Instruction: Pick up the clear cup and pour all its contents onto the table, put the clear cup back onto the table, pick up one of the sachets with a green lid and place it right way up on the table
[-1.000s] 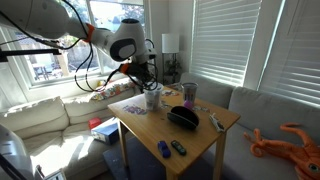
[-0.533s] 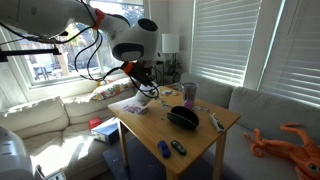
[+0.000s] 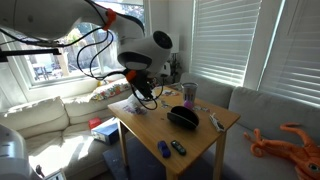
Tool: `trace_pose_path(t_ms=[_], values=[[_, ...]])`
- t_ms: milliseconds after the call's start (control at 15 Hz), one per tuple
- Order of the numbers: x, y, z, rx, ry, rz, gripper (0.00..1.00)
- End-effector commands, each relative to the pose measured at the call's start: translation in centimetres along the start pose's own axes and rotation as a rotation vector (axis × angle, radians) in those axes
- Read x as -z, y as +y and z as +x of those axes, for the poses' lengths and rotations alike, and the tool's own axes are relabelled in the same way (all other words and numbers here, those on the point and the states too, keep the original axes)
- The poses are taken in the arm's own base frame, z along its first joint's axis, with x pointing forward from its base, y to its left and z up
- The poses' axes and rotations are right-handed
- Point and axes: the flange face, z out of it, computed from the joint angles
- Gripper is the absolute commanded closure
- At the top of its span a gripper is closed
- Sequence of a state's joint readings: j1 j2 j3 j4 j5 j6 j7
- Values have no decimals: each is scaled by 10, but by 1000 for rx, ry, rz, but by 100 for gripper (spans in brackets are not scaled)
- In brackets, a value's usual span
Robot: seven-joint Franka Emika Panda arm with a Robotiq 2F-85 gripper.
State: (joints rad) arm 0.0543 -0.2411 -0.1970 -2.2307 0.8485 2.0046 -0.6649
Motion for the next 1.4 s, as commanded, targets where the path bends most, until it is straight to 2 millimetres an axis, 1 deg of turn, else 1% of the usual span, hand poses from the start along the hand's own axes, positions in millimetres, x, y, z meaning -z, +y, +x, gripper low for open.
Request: trace_pose_path(t_ms=[0,267,333,467,667,1000,1333], values=[[0,0,0,1,-1,0,96],[-1,-1,0,2,-2,0,96],[-1,-1,0,2,-2,0,99],[5,2,0,-19,36,62,99],[16,10,-6,-80,91,196,99],[38,39,-27,-179,158,394,99],[49,63,-46,-277,223,592,99]])
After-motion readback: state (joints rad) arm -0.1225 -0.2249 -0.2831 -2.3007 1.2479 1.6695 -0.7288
